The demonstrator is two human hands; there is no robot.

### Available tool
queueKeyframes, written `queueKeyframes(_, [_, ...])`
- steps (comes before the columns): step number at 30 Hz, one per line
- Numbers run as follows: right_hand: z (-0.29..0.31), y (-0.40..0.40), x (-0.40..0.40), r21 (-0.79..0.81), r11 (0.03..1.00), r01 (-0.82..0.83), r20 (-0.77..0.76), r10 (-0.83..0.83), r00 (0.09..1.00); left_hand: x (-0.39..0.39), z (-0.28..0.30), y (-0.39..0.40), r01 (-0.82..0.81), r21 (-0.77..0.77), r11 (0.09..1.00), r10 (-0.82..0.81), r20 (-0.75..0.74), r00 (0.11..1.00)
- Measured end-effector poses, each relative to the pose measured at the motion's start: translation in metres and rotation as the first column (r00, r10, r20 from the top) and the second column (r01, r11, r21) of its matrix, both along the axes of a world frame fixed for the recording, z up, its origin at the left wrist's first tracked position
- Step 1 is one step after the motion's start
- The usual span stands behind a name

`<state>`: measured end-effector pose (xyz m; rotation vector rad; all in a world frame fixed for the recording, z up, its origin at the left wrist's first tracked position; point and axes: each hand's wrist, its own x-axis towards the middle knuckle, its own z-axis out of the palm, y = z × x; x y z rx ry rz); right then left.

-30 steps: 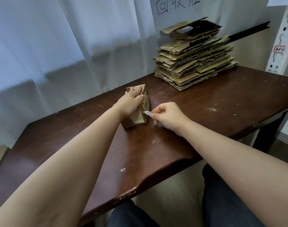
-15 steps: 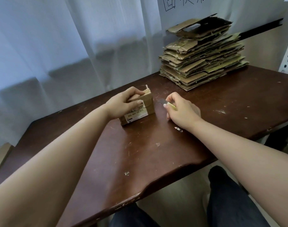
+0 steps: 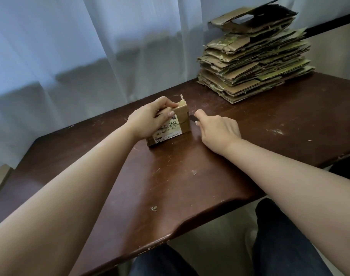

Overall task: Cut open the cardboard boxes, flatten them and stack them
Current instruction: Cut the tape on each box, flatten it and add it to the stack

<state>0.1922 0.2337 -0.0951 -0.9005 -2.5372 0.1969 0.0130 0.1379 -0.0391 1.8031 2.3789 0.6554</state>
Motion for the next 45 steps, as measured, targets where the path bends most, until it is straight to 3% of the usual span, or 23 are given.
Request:
queueKeyframes(8, [0.001, -0.006, 0.0, 0.001, 0.999, 0.051, 0.047, -0.051, 0.998, 0.0, 0.006, -0.001, 0.066, -0.028, 0.997, -0.062, 0.117, 0.991])
queueKeyframes(14, [0.0, -0.009, 0.003, 0.0, 0.998, 0.059, 0.04, -0.059, 0.997, -0.003, 0.013, -0.009, 0.101, -0.147, 0.984, -0.076, 0.169, 0.983])
queueKeyframes(25, [0.001, -0.009, 0.005, -0.01, 0.998, 0.062, 0.011, -0.062, 0.998, -0.003, 0.013, -0.008, 0.088, -0.134, 0.987, -0.062, 0.189, 0.98])
queueKeyframes(39, [0.005, -0.009, -0.002, 0.031, 0.998, 0.054, 0.174, -0.058, 0.983, -0.004, 0.015, -0.008, 0.094, -0.164, 0.982, -0.06, 0.204, 0.977])
queueKeyframes(42, [0.004, -0.009, 0.0, 0.017, 0.998, 0.065, 0.162, -0.067, 0.984, -0.004, 0.019, -0.012, 0.087, -0.203, 0.975, -0.047, 0.192, 0.98])
queueKeyframes(45, [0.001, -0.01, 0.004, -0.03, 0.992, 0.12, 0.055, -0.118, 0.991, -0.003, 0.015, -0.011, 0.005, -0.21, 0.978, 0.001, 0.028, 1.0])
